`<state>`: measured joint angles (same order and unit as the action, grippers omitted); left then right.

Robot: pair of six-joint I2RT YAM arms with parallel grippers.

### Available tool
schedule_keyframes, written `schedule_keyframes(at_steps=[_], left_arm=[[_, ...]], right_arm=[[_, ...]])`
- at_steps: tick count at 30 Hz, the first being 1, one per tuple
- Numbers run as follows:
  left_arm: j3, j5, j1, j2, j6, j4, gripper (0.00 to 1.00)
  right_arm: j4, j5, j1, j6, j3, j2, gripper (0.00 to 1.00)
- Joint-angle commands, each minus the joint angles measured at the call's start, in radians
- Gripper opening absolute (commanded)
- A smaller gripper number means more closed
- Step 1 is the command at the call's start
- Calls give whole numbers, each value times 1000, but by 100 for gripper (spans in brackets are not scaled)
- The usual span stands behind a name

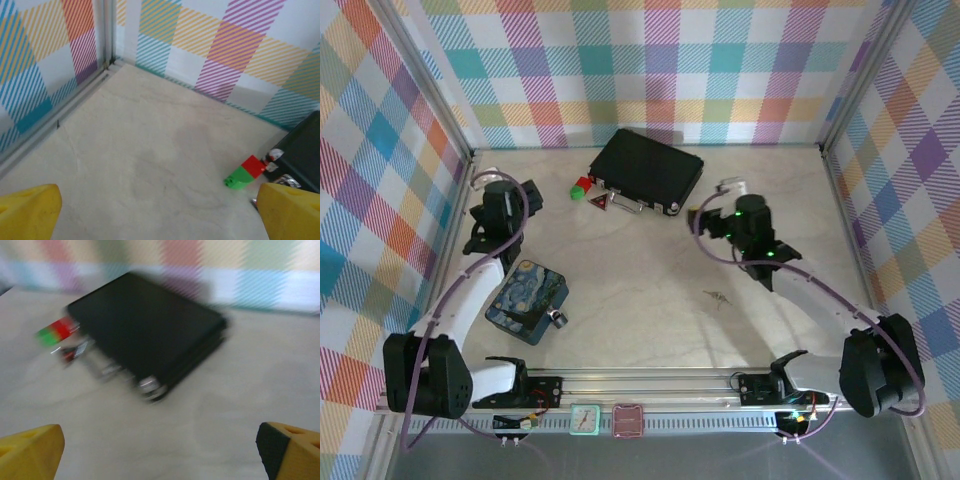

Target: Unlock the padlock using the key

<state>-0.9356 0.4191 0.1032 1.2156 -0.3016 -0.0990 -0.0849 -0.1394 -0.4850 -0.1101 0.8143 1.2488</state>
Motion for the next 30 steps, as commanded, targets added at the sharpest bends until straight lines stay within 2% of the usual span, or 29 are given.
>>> schedule_keyframes(at_steps=[1, 5, 10, 13, 17, 22, 27, 30], left_arm=[[-65, -65, 3, -14, -195, -433, 100], [-103, -206, 6, -30, -226, -658, 100], [-55, -250, 22, -137, -290, -884, 100], [5, -252, 69, -221, -359, -941, 100], [103, -250, 190, -274, -476, -875, 100], [129, -195, 354, -168, -518, -708, 100], [119, -190, 370, -37, -467, -565, 100], [136, -246, 372, 20, -402, -464, 100]], right_arm=[[346, 81, -105, -118, 74, 67, 97], [543, 58, -198, -238, 135, 142, 95], [614, -17, -235, -364, 104, 168, 98], [617, -66, -234, -389, 88, 172, 99], [632, -141, -232, -365, 124, 187, 99], [669, -231, -226, -325, 172, 186, 99], [664, -203, -192, -328, 150, 160, 99], [653, -187, -190, -335, 121, 136, 99]])
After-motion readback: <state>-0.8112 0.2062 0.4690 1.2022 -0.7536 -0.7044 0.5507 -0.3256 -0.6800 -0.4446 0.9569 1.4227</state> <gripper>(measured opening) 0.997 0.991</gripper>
